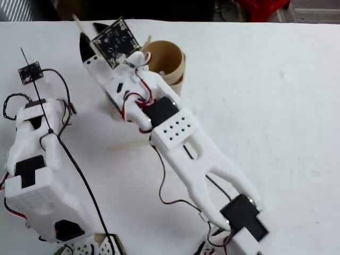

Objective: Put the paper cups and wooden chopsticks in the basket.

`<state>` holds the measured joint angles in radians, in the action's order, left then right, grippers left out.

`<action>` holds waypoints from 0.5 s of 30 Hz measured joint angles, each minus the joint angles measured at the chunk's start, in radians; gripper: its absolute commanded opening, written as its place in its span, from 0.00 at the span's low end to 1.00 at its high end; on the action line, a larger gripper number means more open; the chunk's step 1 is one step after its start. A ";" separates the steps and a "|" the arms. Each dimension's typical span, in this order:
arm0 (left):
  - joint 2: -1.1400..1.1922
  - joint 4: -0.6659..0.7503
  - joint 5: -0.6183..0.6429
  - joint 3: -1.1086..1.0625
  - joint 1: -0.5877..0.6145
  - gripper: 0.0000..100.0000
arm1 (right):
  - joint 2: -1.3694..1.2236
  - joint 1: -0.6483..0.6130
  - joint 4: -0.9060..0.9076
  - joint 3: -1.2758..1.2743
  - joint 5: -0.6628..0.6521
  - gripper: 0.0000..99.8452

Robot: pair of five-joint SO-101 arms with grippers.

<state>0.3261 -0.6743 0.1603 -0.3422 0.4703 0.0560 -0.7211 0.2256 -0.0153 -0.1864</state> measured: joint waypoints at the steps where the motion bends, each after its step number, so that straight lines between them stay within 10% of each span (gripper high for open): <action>1: 0.000 0.000 0.000 0.000 0.000 0.20 | 0.020 0.000 0.037 -0.002 0.000 0.21; 15: 0.000 0.000 0.000 0.000 0.000 0.20 | 0.407 -0.006 0.891 -0.084 -0.055 0.10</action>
<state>0.3261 -0.6743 0.1603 -0.3422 0.4703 0.4626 -0.7273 1.1170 -0.0997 -0.2417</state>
